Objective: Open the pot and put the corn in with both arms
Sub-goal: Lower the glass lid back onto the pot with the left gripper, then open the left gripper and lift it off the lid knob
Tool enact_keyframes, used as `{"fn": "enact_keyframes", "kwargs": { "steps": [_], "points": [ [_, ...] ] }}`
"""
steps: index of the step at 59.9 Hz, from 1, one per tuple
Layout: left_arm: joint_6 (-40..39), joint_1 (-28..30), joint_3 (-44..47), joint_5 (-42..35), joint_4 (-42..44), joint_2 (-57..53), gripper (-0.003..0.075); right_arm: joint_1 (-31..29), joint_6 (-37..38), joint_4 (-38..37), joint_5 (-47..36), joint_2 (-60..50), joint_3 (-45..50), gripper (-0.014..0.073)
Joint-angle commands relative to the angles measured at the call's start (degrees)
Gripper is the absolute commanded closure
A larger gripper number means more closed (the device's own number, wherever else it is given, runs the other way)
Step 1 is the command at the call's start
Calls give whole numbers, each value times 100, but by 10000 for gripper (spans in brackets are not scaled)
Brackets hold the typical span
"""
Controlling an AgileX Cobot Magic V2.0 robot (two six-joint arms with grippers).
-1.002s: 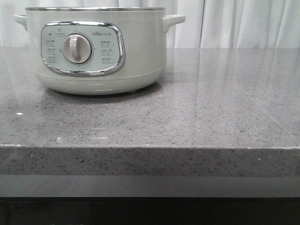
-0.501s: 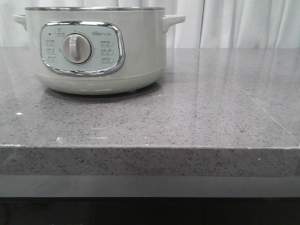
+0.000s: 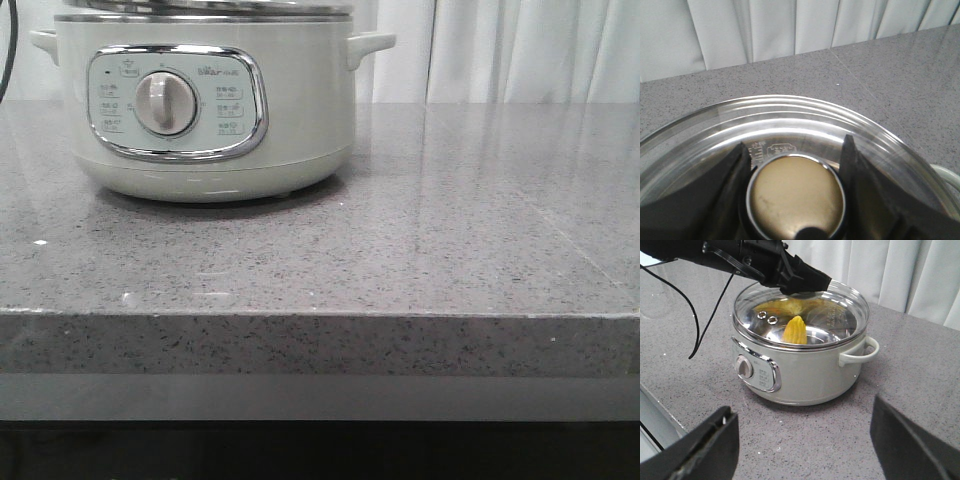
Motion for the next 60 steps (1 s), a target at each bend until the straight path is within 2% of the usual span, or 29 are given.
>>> {"fn": "enact_keyframes", "kwargs": {
  "steps": [1, 24, 28, 37, 41, 51, 60],
  "points": [
    [8, -10, -264, -736, -34, -303, 531, -14, -30, -6, -475, -5, -139, 32],
    [8, -22, -264, -369, -69, -303, 519, -14, -30, -6, -475, -5, -139, 32],
    [8, -22, -264, -369, -69, -303, 463, -14, -30, -6, -475, -5, -139, 32],
    [8, -22, -264, -369, -69, -303, 237, -14, -30, -6, -475, -5, -139, 32],
    [8, -22, -264, -369, -69, -303, 176, -14, -30, -6, -475, -5, -139, 32],
    [8, -22, -264, -268, -59, -502, 165, -14, -30, -6, -475, -5, -139, 32],
    [8, -22, -264, 346, -59, -1057, 165, -14, -30, -6, -475, -5, -139, 32]
  ]
}}
